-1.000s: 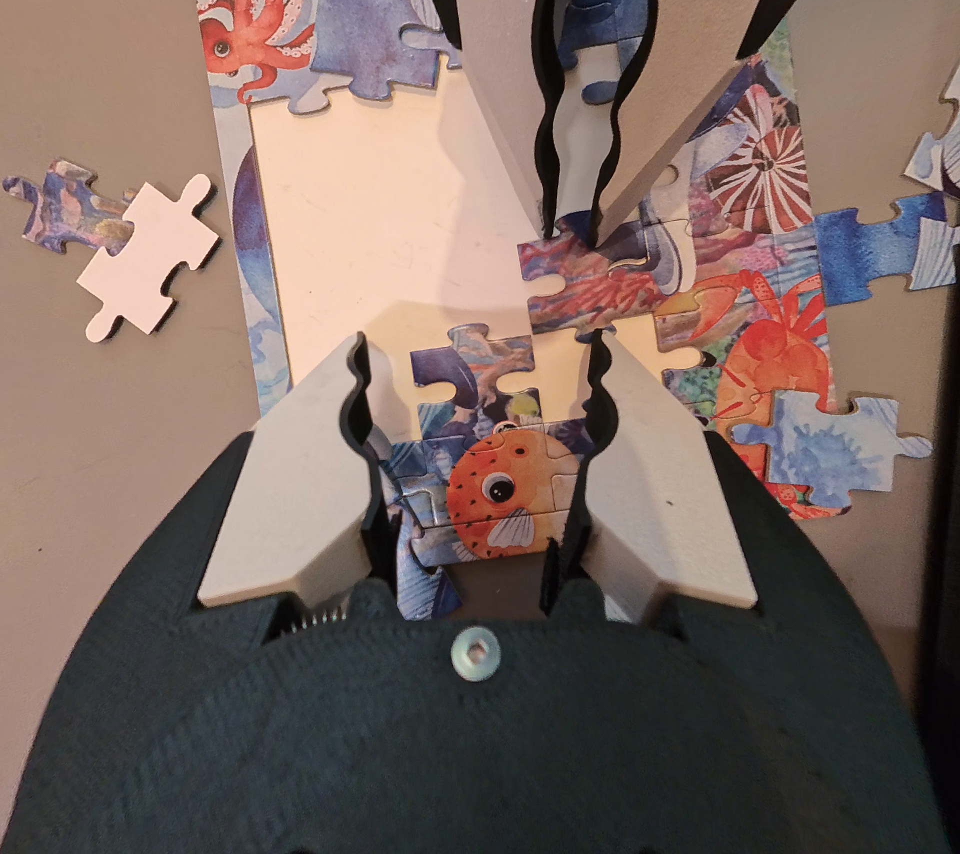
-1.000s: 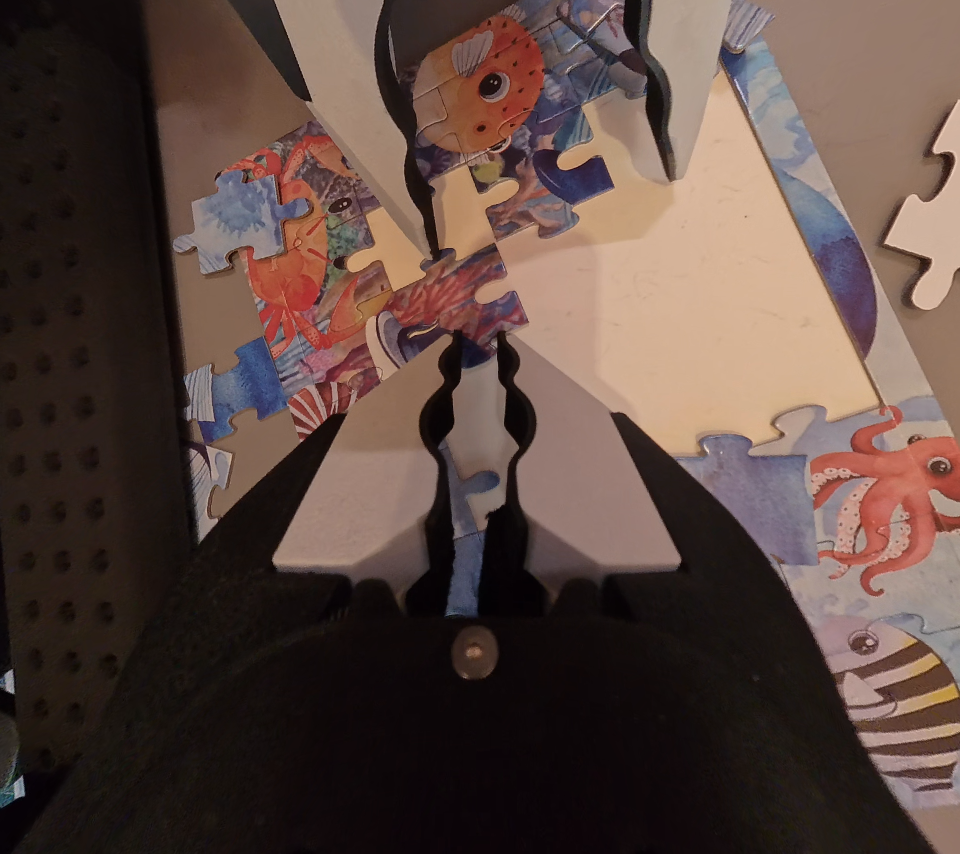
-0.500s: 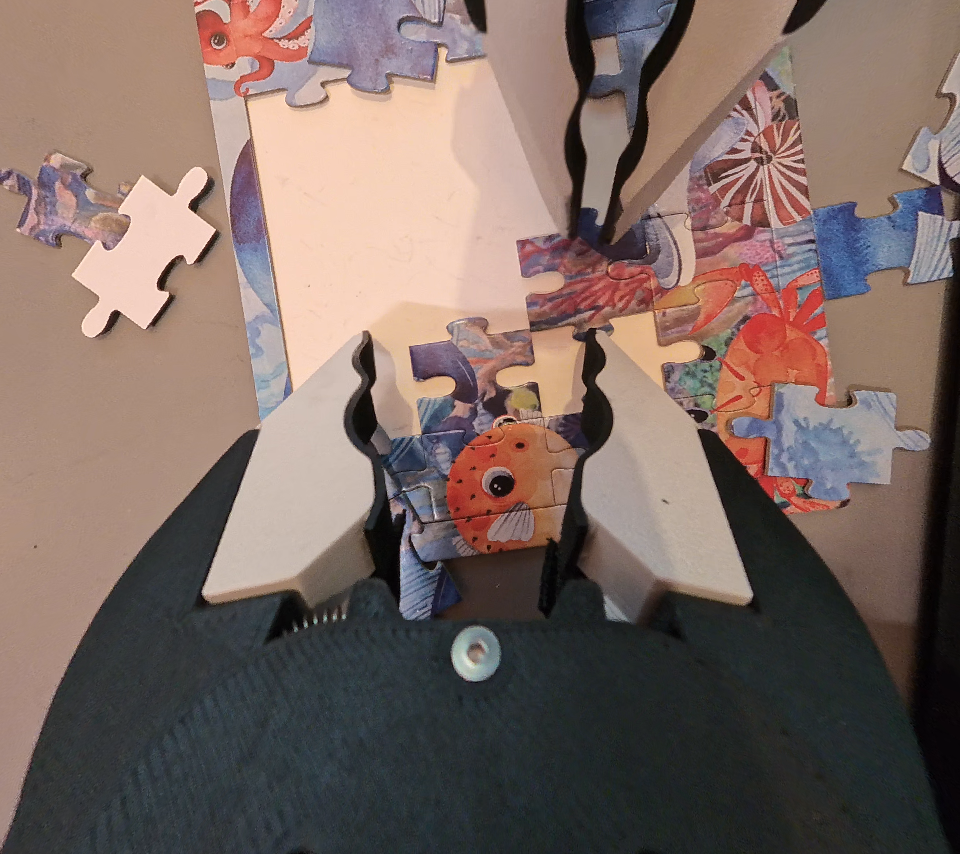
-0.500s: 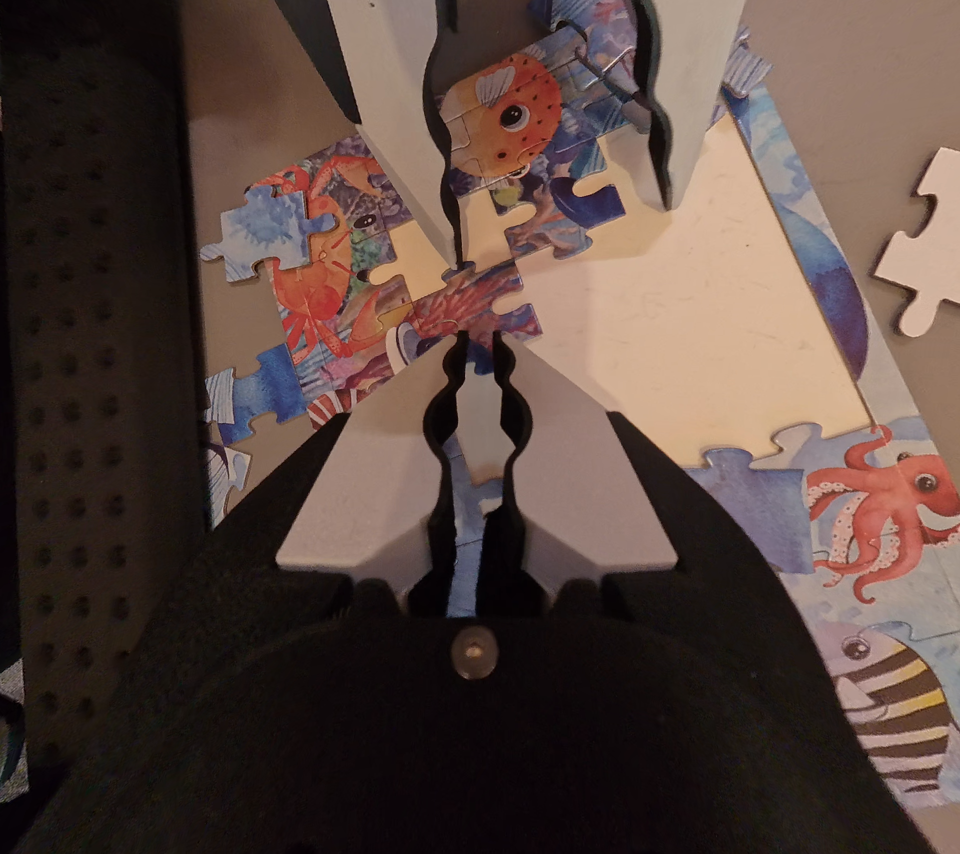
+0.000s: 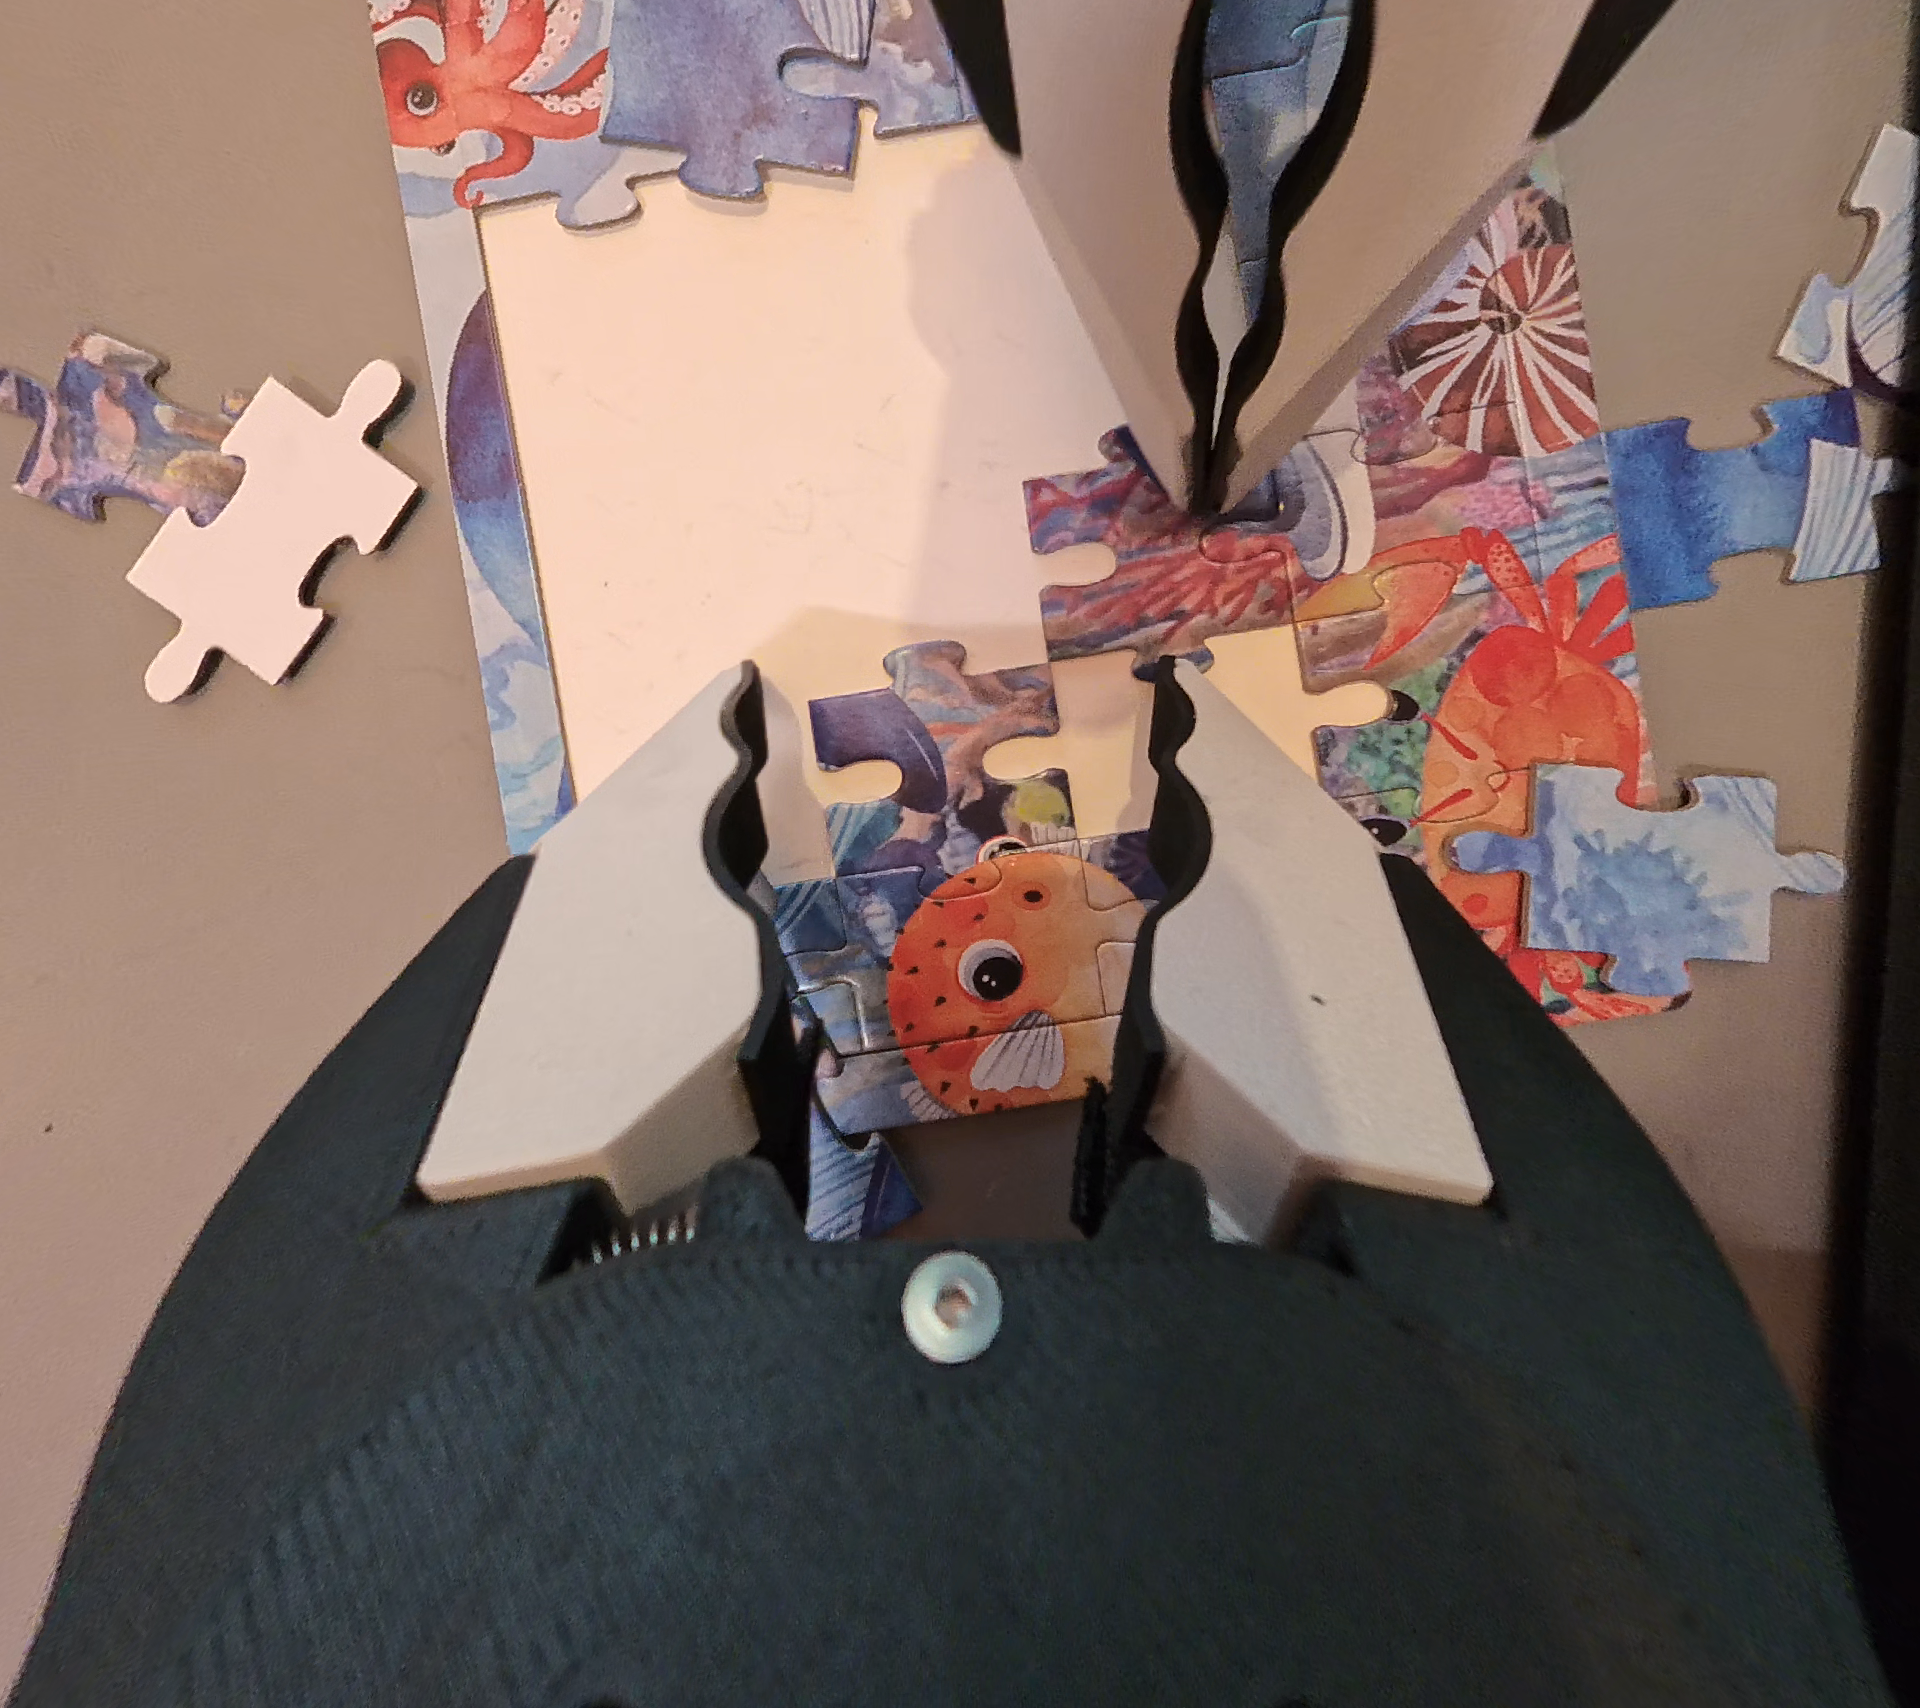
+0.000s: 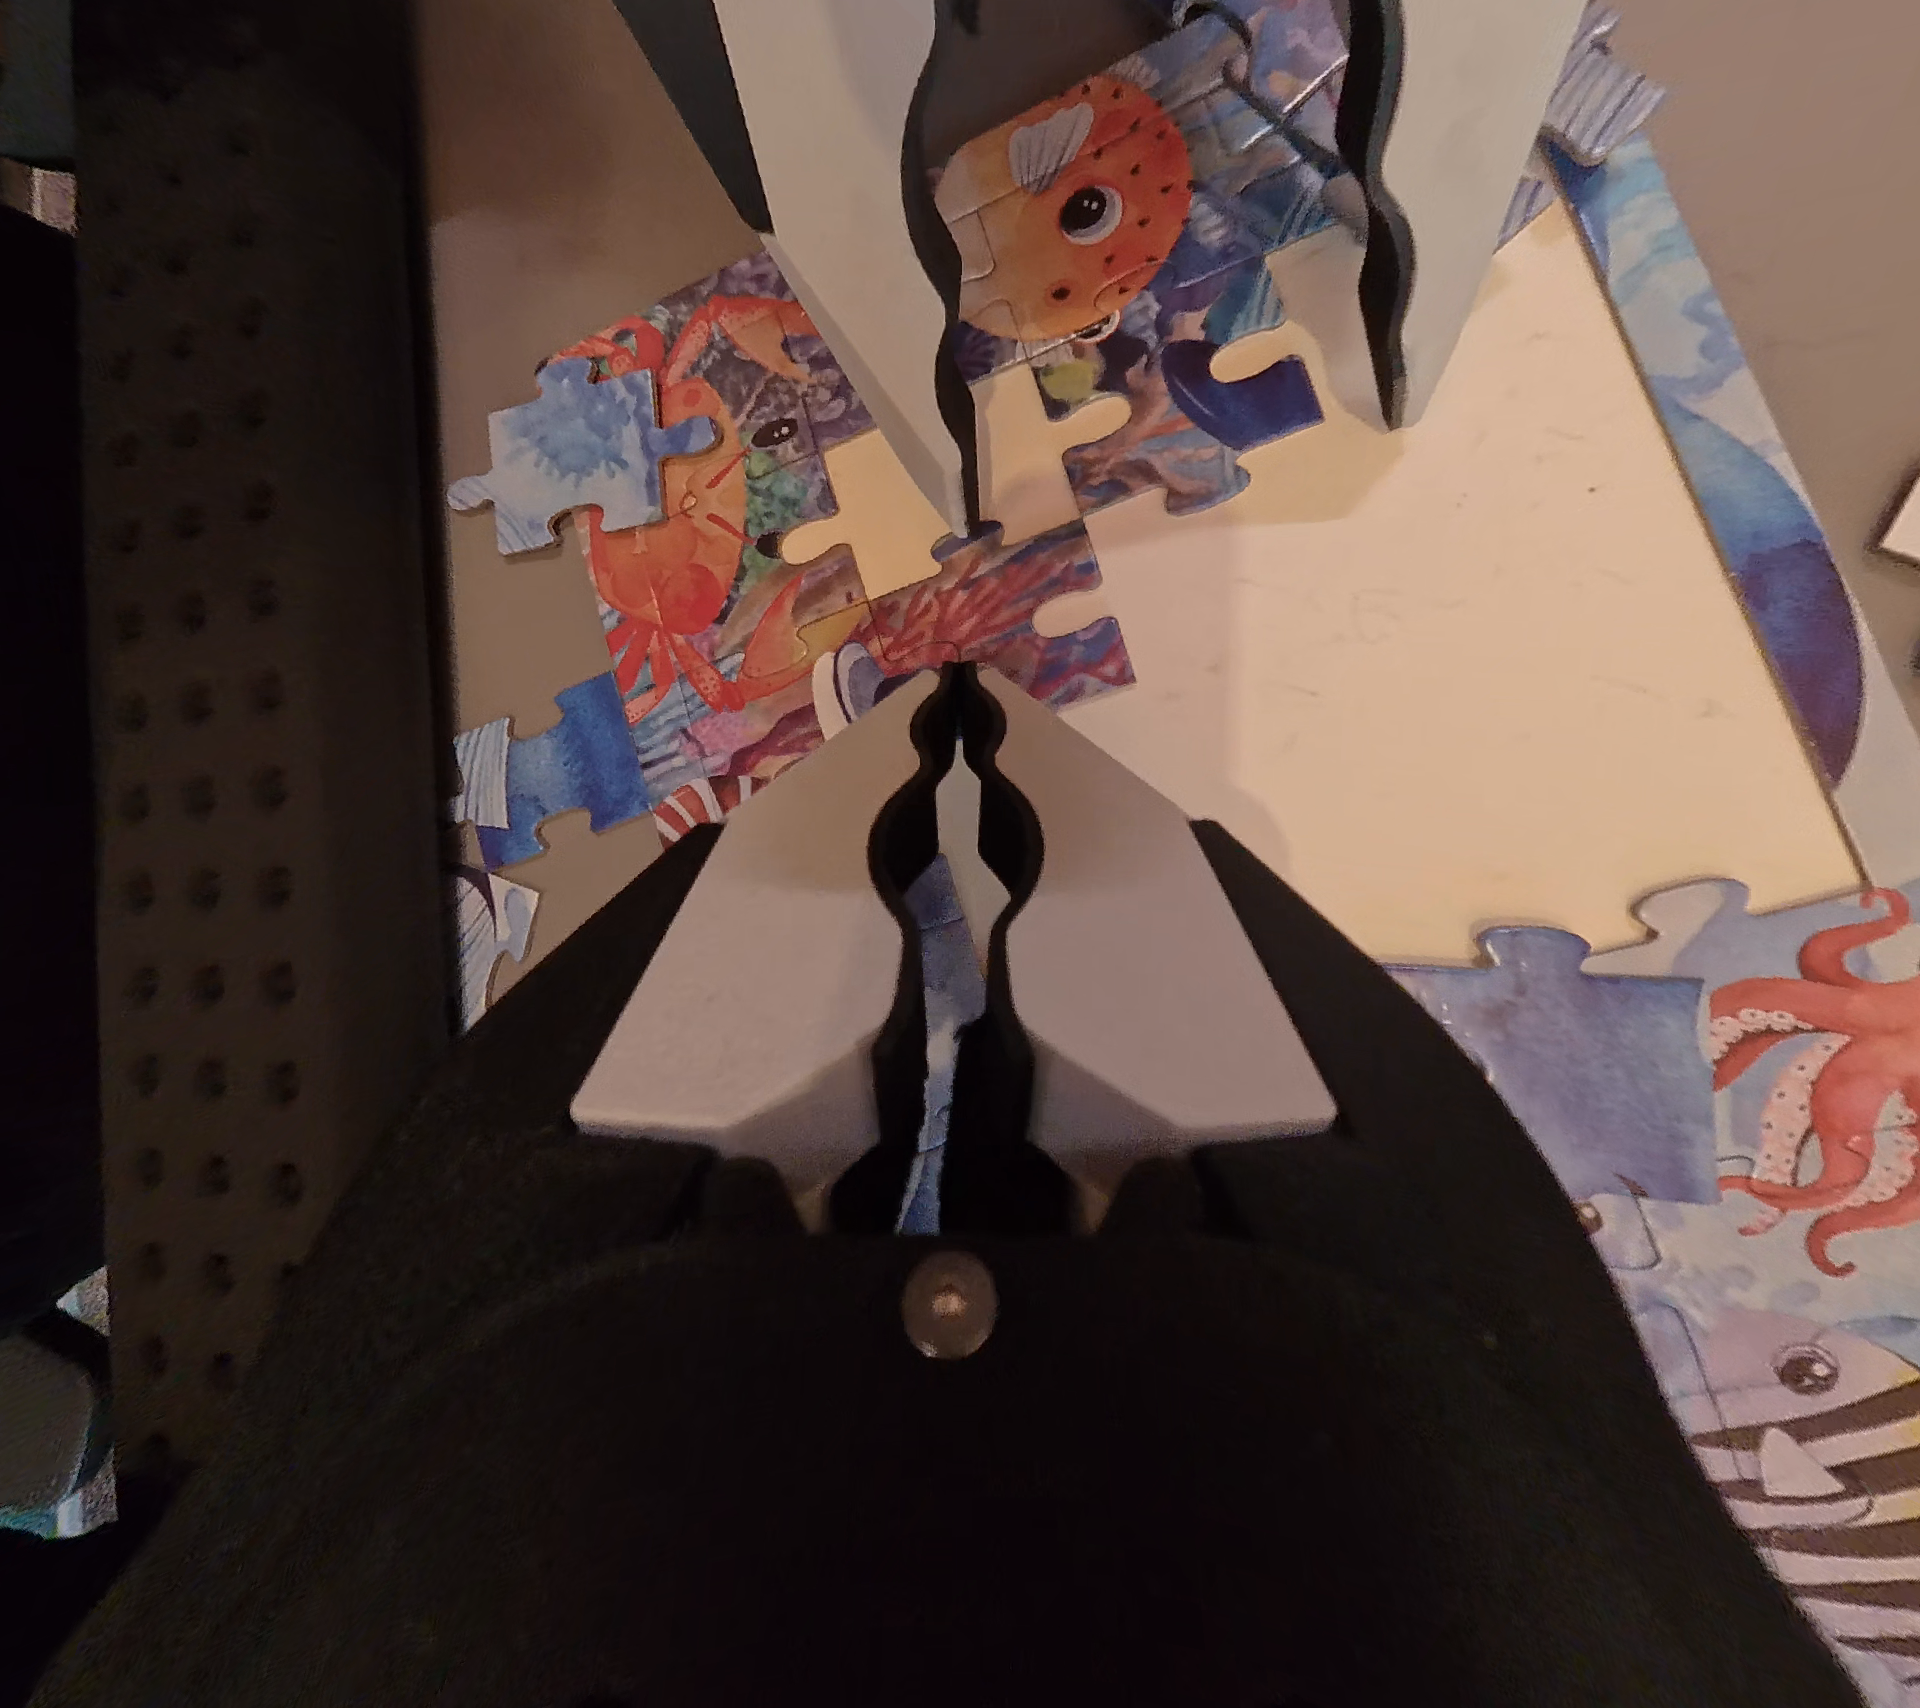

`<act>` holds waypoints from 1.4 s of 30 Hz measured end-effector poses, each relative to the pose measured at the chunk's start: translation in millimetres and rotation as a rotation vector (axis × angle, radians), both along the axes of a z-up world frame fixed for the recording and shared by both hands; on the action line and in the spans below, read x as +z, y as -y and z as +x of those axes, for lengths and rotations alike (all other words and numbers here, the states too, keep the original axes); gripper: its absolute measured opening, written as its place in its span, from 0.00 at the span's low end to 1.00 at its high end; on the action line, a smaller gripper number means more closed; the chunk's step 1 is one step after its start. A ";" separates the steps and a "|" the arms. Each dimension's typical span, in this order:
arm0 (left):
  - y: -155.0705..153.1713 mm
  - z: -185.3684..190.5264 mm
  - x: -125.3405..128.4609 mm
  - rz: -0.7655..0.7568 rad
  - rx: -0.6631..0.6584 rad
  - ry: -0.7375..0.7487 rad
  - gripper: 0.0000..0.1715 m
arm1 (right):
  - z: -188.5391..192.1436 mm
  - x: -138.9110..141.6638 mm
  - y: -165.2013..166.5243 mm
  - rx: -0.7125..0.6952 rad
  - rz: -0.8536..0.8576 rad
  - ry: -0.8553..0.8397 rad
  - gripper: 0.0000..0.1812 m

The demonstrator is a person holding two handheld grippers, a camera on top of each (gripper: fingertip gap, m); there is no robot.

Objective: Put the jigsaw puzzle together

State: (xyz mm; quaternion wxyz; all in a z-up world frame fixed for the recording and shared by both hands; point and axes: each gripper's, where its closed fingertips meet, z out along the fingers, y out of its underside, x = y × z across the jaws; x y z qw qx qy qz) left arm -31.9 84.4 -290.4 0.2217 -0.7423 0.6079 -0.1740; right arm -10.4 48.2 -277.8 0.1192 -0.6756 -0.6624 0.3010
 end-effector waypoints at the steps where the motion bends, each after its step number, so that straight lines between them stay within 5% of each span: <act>1: 0.3 0.6 -0.1 -0.004 -0.001 0.002 0.42 | 2.7 -6.8 1.3 0.012 0.005 0.035 0.00; 12: -6.8 -6.1 1.4 0.027 0.028 -0.012 0.43 | -3.4 7.0 6.4 0.036 0.048 -0.022 0.00; 19: -25.5 -19.6 13.8 0.077 0.111 0.019 0.40 | -25.1 29.7 52.1 0.135 0.090 -0.057 0.18; 30: -44.3 -34.7 31.1 0.143 0.207 0.054 0.39 | -36.1 -7.9 91.5 0.059 0.172 0.025 0.36; 42: -46.8 -36.9 38.5 0.165 0.223 0.072 0.38 | -39.1 -9.9 80.7 -0.008 0.252 -0.003 0.25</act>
